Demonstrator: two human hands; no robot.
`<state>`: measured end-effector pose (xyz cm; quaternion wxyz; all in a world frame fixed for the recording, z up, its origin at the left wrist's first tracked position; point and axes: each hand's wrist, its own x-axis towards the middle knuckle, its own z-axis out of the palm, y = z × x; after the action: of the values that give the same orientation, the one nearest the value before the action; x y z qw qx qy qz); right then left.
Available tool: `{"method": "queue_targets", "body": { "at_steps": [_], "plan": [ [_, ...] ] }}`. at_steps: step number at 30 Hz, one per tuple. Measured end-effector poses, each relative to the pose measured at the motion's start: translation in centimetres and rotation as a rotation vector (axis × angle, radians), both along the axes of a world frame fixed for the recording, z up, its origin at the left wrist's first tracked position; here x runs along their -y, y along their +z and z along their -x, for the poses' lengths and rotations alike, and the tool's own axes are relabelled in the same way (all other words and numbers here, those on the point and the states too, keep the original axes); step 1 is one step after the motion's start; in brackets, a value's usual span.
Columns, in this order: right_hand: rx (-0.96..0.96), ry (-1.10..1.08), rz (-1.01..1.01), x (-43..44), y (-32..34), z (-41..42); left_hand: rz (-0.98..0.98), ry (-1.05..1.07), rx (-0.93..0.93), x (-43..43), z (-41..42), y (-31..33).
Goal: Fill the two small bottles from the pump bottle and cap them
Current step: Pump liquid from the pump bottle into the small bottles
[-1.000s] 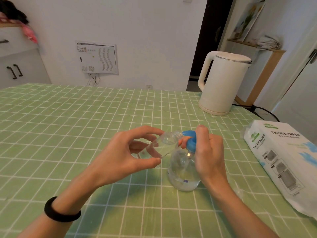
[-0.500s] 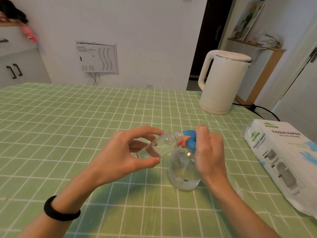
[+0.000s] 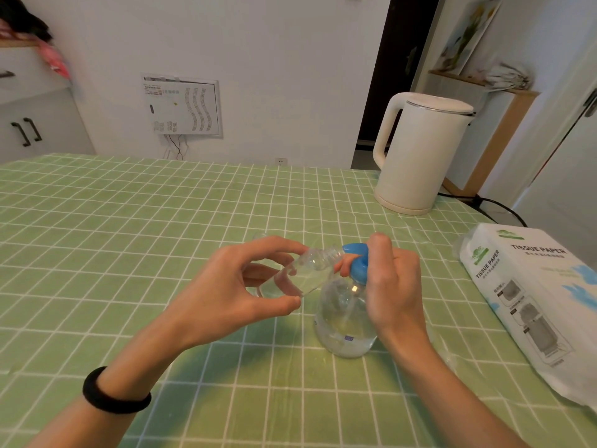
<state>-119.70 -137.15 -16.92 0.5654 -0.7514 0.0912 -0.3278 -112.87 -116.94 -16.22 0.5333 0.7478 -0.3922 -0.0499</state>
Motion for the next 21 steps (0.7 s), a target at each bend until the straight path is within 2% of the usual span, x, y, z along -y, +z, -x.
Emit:
{"method": "queue_targets", "body": {
  "at_steps": [21],
  "plan": [
    [0.001, -0.010, 0.009, 0.21, -0.32, -0.04, 0.011, -0.014, -0.022, 0.03, -0.32, -0.44]
  ]
}}
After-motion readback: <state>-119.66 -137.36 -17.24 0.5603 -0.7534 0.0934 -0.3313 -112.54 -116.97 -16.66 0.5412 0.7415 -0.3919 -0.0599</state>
